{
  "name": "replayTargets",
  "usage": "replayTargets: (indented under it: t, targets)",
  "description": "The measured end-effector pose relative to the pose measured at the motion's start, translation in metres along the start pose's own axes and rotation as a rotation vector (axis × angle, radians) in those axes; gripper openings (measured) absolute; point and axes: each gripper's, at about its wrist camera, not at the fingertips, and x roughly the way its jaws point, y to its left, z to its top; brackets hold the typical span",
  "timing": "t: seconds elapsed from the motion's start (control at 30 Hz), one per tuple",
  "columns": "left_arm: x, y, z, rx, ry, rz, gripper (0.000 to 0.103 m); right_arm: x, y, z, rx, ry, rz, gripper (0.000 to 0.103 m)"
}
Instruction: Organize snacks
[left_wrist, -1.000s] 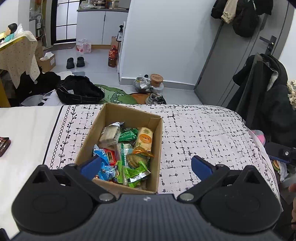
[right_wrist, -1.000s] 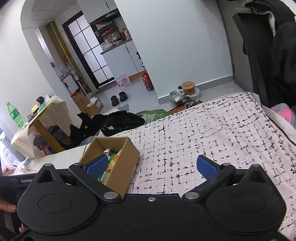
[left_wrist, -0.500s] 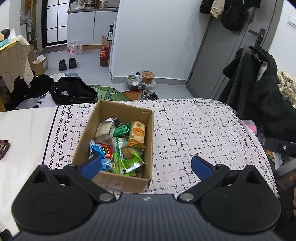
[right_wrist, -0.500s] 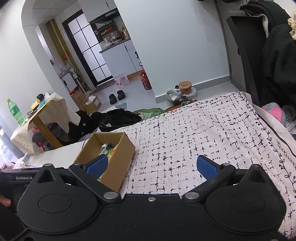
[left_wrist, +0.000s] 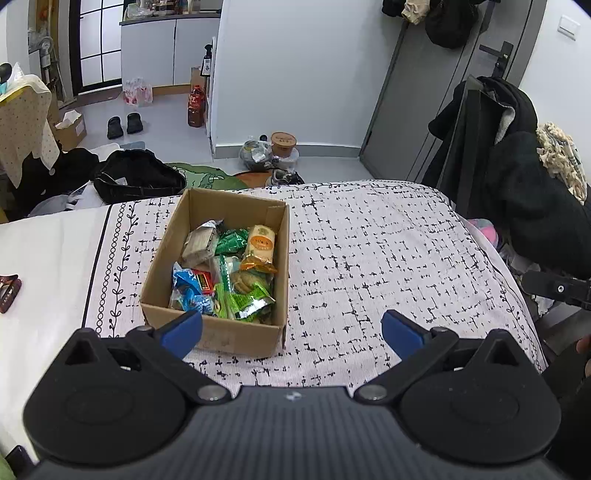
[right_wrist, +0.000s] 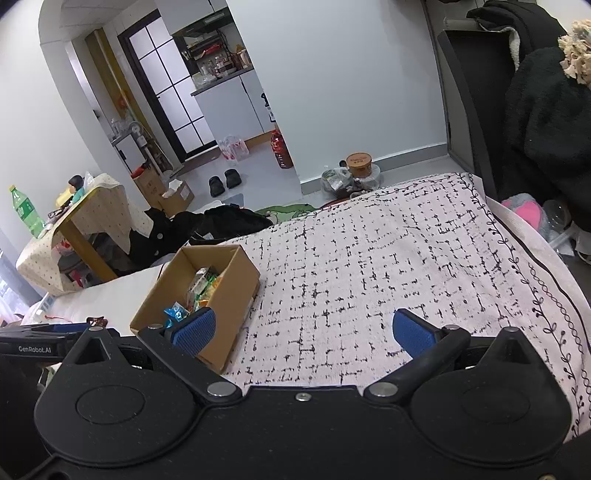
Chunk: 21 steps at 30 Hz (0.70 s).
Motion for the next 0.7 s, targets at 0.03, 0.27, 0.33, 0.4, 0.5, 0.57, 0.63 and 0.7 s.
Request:
replayTargets:
  t: [0.03, 0.27, 0.33, 0.4, 0.5, 0.57, 0.63, 0.7]
  targets:
    - [-0.001, 0.0, -0.001, -0.002, 0.003, 0.001, 0.103, -0.002, -0.001, -0.001, 0.0, 0.0, -0.001, 0.103]
    - [-0.008, -0.004, -0.003, -0.001, 0.002, 0.006, 0.103, -0.008, 0.002, 0.0, -0.005, 0.0, 0.012, 0.103]
    - [-0.013, -0.006, -0.002, -0.01, -0.009, 0.003, 0.103, -0.009, 0.003, 0.0, -0.011, 0.003, 0.021, 0.103]
    - [-0.015, -0.007, -0.001, -0.013, -0.015, -0.001, 0.103, -0.01, 0.004, 0.0, -0.018, 0.008, 0.026, 0.103]
    - [-0.017, -0.01, -0.001, -0.009, -0.015, -0.004, 0.103, -0.012, 0.006, 0.001, -0.023, 0.007, 0.034, 0.103]
    - [-0.016, -0.012, -0.002, -0.006, -0.01, -0.003, 0.103, -0.013, 0.007, 0.001, -0.022, 0.007, 0.035, 0.103]
    - [-0.016, -0.013, -0.003, -0.002, -0.008, -0.002, 0.103, -0.013, 0.007, 0.001, -0.023, 0.008, 0.033, 0.103]
    - [-0.015, -0.013, -0.003, -0.004, -0.005, -0.001, 0.103, -0.014, 0.007, 0.001, -0.021, 0.01, 0.032, 0.103]
